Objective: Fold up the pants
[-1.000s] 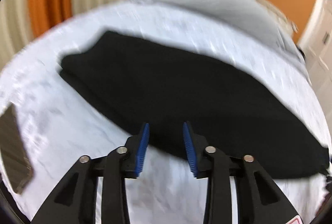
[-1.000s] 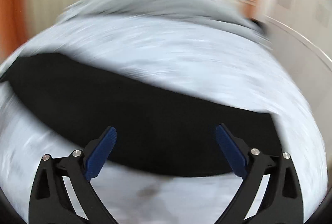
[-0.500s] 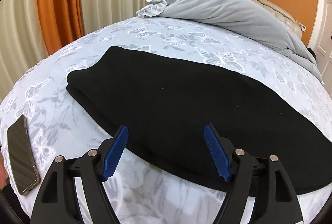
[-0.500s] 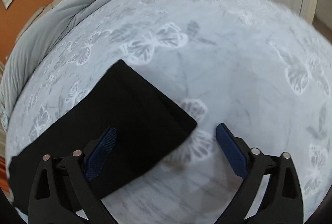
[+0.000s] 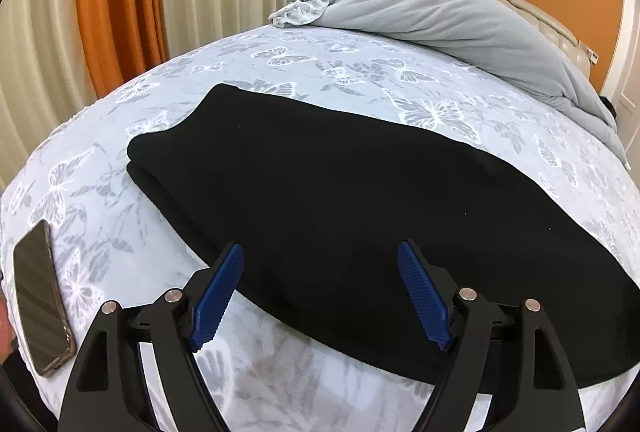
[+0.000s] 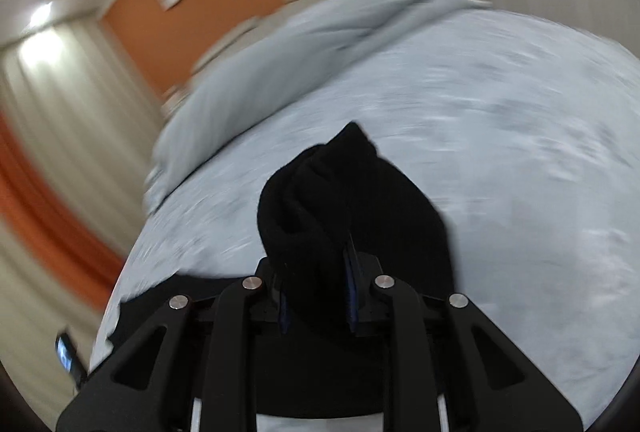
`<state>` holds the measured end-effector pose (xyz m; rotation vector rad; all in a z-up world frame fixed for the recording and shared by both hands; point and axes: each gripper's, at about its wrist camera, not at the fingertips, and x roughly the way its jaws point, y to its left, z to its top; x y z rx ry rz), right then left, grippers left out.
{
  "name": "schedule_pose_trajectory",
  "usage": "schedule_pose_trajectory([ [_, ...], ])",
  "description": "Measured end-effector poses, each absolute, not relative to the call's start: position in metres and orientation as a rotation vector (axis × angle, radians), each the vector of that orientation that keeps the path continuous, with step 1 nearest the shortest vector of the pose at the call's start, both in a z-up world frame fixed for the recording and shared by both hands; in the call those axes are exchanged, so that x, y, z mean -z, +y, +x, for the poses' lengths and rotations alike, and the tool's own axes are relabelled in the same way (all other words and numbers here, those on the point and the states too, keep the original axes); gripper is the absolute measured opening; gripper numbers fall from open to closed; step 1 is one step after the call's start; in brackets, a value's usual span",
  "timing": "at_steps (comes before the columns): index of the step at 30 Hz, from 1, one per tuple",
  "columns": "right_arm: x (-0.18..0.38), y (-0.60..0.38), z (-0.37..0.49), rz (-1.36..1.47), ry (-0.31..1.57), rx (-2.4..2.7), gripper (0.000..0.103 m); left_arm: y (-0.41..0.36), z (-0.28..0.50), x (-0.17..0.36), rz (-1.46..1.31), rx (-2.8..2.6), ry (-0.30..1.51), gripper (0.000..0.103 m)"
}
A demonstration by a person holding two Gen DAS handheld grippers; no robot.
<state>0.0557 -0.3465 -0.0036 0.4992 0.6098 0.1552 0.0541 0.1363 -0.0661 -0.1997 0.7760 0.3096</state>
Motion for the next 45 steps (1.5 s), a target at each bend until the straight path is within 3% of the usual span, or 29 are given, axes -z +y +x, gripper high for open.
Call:
schedule_pose_trajectory([
  [6, -0.002, -0.216, 0.083, 0.333, 0.687, -0.329, 0.019, 0.131, 0.056, 0.051, -0.083, -0.349, 0.714, 0.077],
  [15, 0.087, -0.095, 0.113, 0.140, 0.939, -0.410, 0.023, 0.137, 0.058, 0.038, -0.029, -0.348, 0.699, 0.079],
  [18, 0.093, -0.089, 0.109, 0.102, 0.935, -0.446, 0.039, 0.147, 0.061, 0.040, -0.063, -0.358, 0.719, 0.080],
  [19, 0.085, -0.093, 0.105, 0.103, 0.942, -0.464, 0.050, 0.149, 0.063, 0.041, -0.075, -0.357, 0.727, 0.080],
  [21, 0.056, -0.115, 0.089, 0.138, 0.892, -0.467, 0.059, 0.156, 0.064, 0.043, -0.101, -0.354, 0.743, 0.080],
  [25, 0.022, -0.196, 0.062, 0.158, 0.816, -0.284, 0.090, 0.171, 0.064, 0.044, -0.186, -0.338, 0.765, 0.080],
  [29, 0.057, -0.288, 0.042, 0.215, 0.882, -0.056, 0.090, 0.183, 0.064, 0.049, -0.247, -0.351, 0.784, 0.080],
  [34, 0.108, -0.313, 0.048, 0.469, 0.979, -0.146, 0.082, 0.183, 0.064, 0.056, -0.274, -0.367, 0.797, 0.080],
  [40, 0.116, -0.268, 0.058, 0.340, 0.946, -0.159, 0.082, 0.197, 0.068, 0.066, -0.327, -0.368, 0.840, 0.080],
  [41, 0.116, -0.263, 0.061, 0.324, 0.937, -0.173, 0.068, 0.206, 0.067, 0.065, -0.351, -0.384, 0.841, 0.080],
  [42, 0.114, -0.261, 0.058, 0.325, 0.929, -0.184, 0.061, 0.217, 0.066, 0.064, -0.386, -0.391, 0.836, 0.080],
  [44, 0.104, -0.258, 0.056, 0.310, 0.905, -0.194, 0.029, 0.240, 0.065, 0.064, -0.471, -0.396, 0.833, 0.080],
  [45, 0.097, -0.260, 0.055, 0.317, 0.888, -0.201, 0.027, 0.255, 0.065, 0.065, -0.522, -0.396, 0.835, 0.080],
])
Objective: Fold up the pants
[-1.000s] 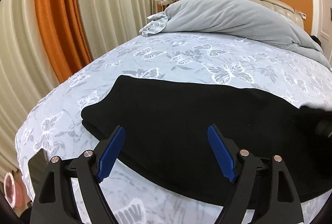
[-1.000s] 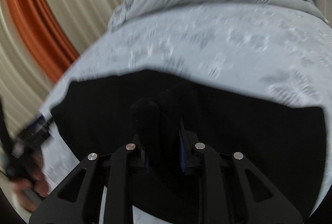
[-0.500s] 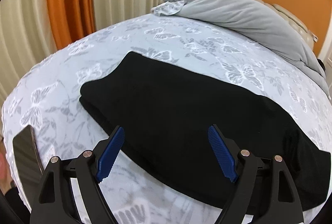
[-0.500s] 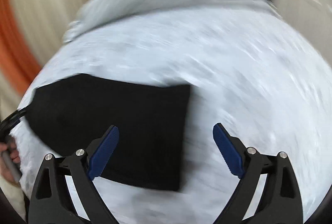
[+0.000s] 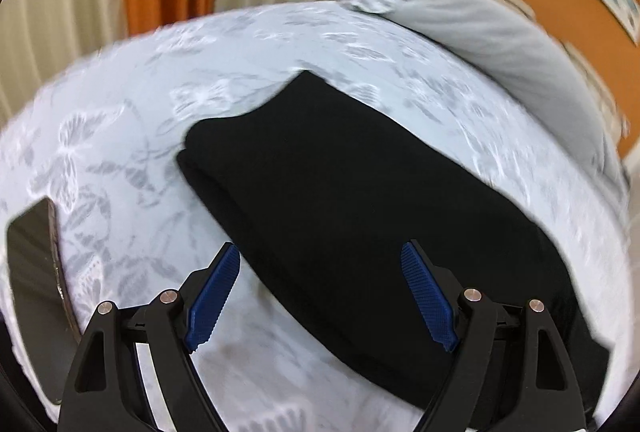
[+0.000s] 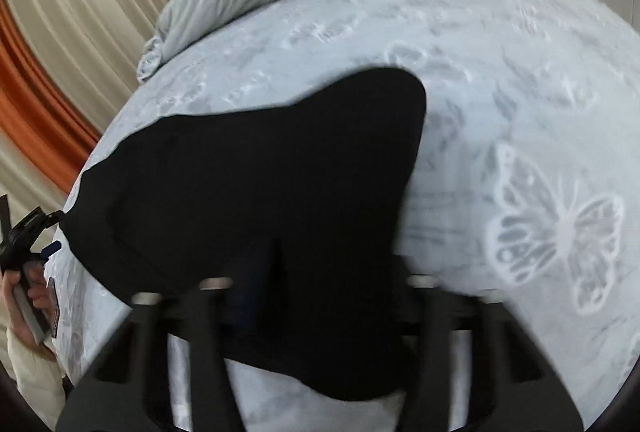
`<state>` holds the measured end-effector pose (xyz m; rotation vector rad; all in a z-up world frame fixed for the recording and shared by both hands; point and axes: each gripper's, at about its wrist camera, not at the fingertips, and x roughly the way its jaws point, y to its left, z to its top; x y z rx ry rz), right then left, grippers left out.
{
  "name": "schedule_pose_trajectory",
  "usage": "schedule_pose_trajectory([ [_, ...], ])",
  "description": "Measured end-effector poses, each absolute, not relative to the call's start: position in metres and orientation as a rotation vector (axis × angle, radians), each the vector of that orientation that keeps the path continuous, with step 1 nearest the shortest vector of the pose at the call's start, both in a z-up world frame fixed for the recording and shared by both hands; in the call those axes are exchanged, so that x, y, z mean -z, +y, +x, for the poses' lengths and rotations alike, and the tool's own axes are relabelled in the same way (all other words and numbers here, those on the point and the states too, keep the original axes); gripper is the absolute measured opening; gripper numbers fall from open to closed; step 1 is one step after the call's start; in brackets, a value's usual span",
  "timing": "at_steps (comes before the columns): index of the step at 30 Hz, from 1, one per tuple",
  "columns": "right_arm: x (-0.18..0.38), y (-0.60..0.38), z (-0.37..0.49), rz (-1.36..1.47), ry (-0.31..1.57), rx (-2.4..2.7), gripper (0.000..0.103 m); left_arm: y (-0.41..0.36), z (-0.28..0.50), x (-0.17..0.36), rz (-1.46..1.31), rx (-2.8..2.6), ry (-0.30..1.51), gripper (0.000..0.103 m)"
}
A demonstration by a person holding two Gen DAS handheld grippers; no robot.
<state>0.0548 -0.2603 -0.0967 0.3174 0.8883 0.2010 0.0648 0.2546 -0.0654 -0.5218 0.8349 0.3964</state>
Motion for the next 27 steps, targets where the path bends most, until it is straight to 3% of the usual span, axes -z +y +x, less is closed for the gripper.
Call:
schedule_pose_trajectory([
  [4, 0.062, -0.278, 0.046, 0.347, 0.808, -0.208, 0.018, 0.298, 0.064, 0.078, -0.671, -0.453, 0.853, 0.080],
  [9, 0.041, -0.321, 0.019, 0.362, 0.800, -0.176, 0.017, 0.297, 0.049, 0.061, -0.667, -0.440, 0.773, 0.080],
  [13, 0.055, -0.370, -0.004, 0.412, 0.832, -0.035, 0.017, 0.266, 0.042, 0.056, -0.548, -0.391, 0.800, 0.080],
  [15, 0.084, -0.394, -0.005, 0.439, 0.939, 0.009, 0.019, 0.255, 0.043, 0.061, -0.510, -0.392, 0.829, 0.080],
  [18, 0.092, -0.397, -0.005, 0.380, 1.002, 0.160, 0.050, 0.244, 0.047, 0.072, -0.529, -0.333, 0.880, 0.080],
  [21, 0.040, -0.374, -0.024, 0.180, 0.780, 0.298, 0.057, 0.231, 0.053, 0.078, -0.532, -0.281, 0.913, 0.080],
  [22, 0.024, -0.354, -0.028, 0.131, 0.710, 0.249, 0.067, 0.224, 0.051, 0.076, -0.508, -0.280, 0.905, 0.080],
  [23, 0.018, -0.337, -0.026, 0.117, 0.698, 0.142, 0.072, 0.219, 0.050, 0.074, -0.480, -0.280, 0.899, 0.080],
  [27, 0.049, -0.240, -0.004, 0.019, 0.830, -0.237, 0.072, 0.200, 0.049, 0.072, -0.436, -0.249, 0.894, 0.080],
])
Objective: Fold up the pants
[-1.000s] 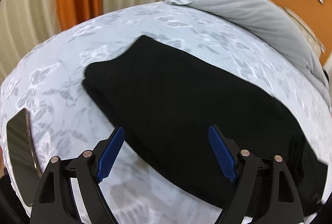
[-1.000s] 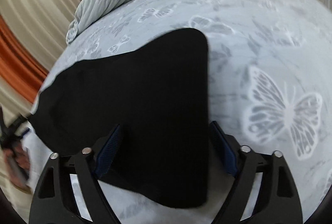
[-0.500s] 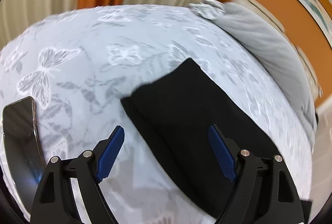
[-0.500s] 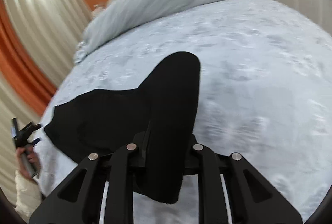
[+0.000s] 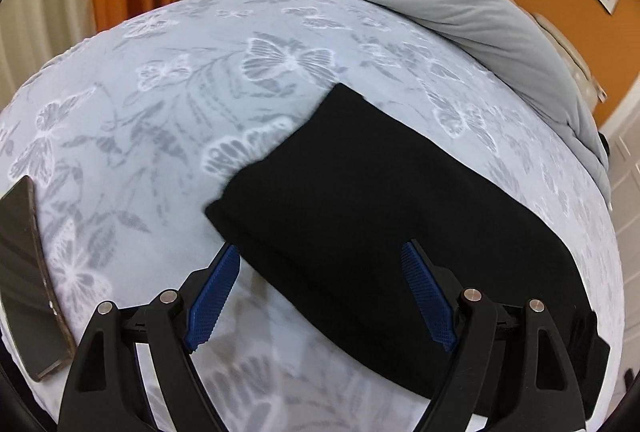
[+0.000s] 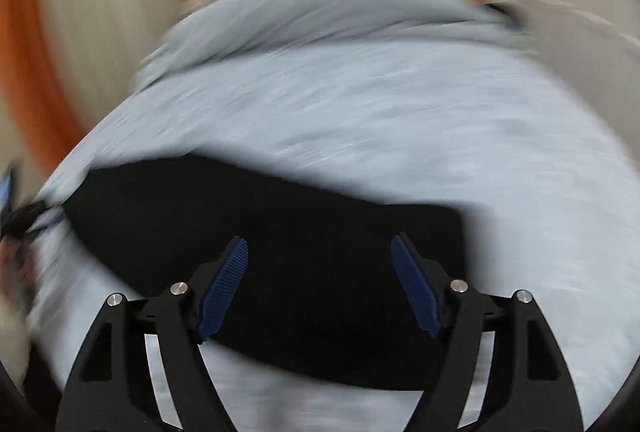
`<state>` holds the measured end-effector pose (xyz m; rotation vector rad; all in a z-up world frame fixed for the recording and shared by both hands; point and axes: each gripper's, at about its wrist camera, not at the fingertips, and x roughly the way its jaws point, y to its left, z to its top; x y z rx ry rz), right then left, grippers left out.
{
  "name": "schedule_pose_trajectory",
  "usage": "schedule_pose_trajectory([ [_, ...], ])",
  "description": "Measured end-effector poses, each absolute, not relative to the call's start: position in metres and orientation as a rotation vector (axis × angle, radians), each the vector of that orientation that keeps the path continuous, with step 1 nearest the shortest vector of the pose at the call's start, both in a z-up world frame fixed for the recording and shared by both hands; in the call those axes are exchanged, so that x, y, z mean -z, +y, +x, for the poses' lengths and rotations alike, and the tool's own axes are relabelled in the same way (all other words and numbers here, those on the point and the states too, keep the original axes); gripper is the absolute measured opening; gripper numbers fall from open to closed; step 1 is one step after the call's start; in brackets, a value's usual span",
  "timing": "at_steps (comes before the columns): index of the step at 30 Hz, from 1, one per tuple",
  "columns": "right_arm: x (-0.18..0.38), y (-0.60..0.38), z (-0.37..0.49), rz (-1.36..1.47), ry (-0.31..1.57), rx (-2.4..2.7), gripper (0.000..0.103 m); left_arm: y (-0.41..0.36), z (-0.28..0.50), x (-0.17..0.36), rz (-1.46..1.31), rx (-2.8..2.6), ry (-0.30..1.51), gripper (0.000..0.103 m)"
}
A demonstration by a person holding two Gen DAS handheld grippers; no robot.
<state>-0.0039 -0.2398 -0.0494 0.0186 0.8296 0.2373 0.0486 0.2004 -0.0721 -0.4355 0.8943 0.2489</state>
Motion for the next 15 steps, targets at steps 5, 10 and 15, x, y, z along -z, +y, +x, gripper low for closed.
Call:
schedule_pose_trajectory([
  [5, 0.093, -0.171, 0.018, -0.194, 0.910, -0.296, 0.071, 0.186, 0.050, 0.083, -0.442, -0.206, 0.939, 0.080],
  [10, 0.085, -0.187, 0.043, -0.019, 0.918, -0.296, 0.016, 0.195, 0.050, 0.082, -0.493, -0.207, 0.937, 0.080],
  [15, 0.060, -0.152, 0.043, 0.015, 0.842, -0.389, 0.016, 0.212, 0.049, 0.080, -0.555, -0.231, 0.924, 0.080],
])
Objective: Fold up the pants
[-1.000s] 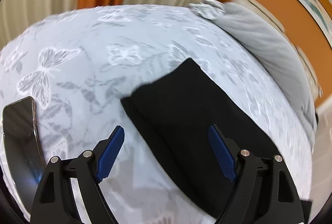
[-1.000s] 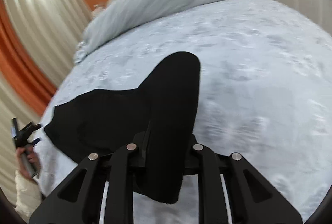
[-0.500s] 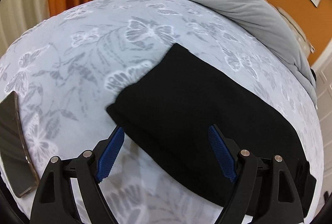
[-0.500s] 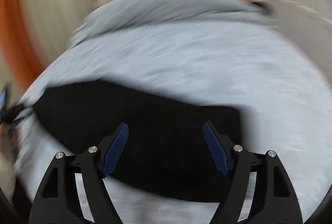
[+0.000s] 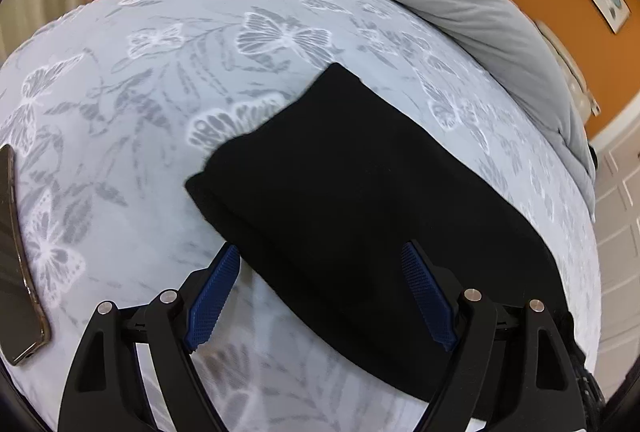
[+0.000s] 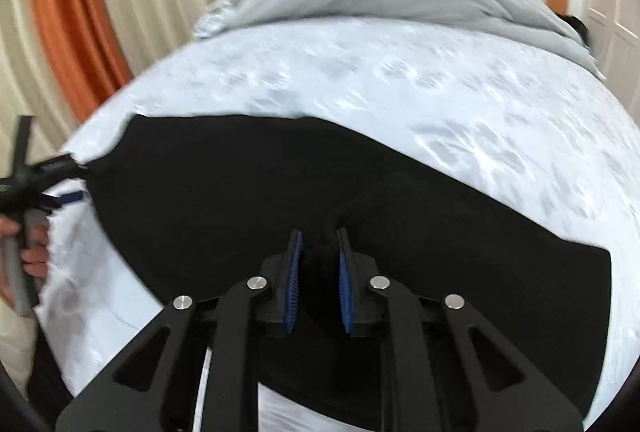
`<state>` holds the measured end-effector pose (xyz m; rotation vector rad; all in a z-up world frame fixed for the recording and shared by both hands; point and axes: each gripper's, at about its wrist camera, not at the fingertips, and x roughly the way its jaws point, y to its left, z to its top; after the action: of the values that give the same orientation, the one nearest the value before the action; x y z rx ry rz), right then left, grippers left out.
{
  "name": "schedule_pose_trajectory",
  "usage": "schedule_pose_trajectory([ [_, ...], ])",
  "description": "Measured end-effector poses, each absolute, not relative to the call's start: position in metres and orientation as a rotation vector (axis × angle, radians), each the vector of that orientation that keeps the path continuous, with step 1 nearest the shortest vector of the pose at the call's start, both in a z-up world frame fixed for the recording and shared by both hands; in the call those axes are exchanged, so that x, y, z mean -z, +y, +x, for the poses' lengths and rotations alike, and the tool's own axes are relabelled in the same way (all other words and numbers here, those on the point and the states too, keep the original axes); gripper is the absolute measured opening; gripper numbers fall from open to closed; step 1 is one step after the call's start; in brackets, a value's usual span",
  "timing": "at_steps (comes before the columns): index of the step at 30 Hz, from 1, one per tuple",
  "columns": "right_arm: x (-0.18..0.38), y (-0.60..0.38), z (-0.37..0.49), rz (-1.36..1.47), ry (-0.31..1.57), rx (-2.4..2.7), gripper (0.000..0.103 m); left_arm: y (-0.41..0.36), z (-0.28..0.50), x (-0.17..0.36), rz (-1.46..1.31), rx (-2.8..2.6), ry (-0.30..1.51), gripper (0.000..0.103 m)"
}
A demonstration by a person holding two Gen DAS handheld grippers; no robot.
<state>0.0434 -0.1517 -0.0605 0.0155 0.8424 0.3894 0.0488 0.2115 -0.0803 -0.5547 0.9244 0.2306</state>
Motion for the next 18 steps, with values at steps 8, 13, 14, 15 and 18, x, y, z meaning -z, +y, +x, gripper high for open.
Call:
schedule_pose_trajectory([
  [8, 0.062, -0.147, 0.037, -0.034, 0.784, -0.372, 0.076, 0.243, 0.056, 0.098, -0.756, -0.318, 0.887, 0.087],
  [13, 0.036, -0.214, 0.028, 0.016, 0.640, -0.130, 0.098, 0.235, 0.068, 0.099, -0.693, -0.320, 0.852, 0.074],
  [14, 0.038, -0.225, 0.031, 0.020, 0.649, -0.081, 0.098, 0.233, 0.069, 0.098, -0.658, -0.331, 0.842, 0.042],
  [15, 0.039, -0.233, 0.034, 0.028, 0.654, -0.047, 0.098, 0.230, 0.072, 0.096, -0.650, -0.275, 0.820, 0.019],
  [18, 0.038, -0.265, 0.043, 0.123, 0.675, 0.026, 0.098, 0.211, 0.071, 0.071, -0.587, -0.245, 0.759, 0.014],
])
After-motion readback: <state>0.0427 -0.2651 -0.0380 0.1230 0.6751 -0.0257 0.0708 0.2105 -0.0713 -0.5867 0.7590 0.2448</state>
